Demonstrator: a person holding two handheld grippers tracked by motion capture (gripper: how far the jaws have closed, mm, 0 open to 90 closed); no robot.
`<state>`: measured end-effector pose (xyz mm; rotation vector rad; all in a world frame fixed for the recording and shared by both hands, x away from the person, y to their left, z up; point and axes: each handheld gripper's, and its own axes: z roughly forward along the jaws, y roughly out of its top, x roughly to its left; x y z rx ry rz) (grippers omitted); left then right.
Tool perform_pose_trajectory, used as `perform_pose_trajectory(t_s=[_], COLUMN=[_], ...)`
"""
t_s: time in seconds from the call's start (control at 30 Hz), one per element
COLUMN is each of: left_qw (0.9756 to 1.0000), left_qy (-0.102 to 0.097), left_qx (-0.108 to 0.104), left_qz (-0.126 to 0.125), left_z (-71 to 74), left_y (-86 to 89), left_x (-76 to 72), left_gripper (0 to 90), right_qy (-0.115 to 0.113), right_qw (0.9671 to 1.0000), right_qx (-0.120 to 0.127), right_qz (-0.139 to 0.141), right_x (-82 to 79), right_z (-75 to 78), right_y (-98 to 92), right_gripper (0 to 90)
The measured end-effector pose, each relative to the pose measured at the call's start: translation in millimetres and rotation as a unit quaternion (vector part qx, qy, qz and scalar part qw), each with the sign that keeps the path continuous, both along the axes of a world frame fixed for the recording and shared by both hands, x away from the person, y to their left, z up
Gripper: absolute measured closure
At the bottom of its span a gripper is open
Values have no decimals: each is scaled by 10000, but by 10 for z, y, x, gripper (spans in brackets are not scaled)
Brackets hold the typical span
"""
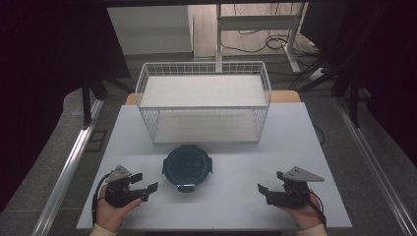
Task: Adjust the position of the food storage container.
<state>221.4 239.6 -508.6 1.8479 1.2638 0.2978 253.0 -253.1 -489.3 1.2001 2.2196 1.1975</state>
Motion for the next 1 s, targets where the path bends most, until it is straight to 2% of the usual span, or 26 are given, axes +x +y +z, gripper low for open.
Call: perform_pose_trajectory(t_s=[0.1,0.33,0.4,0.47,0.6,0.87,1.0], left_qw=[10000,9999,9998,9997,9997,9997,9999], left_qy=[-12,-122,-171,-222,-212,-217,-124], left_qx=[-9,70,42,45,92,6,-12], left_qz=[28,40,-39,-5,5,85,98], left_z=[4,32,47,47,37,100,136], left_y=[8,-13,-10,3,6,10,-4], left_x=[-3,-19,-20,-23,-12,7,38], left_gripper=[242,245,250,254,258,270,278], right_qy=[-82,-54,-34,-16,10,87,100], right_qw=[10000,10000,10000,9999,10000,9999,9999], right_qx=[1,18,27,78,93,121,104], right_qz=[-38,-10,-42,-77,-23,-6,-43], right_x=[-8,-15,-11,-1,7,14,16], right_z=[10,19,16,20,24,5,3], right_y=[-16,-19,-26,-30,-36,-85,-110], right_gripper=[185,200,207,210,216,228,234])
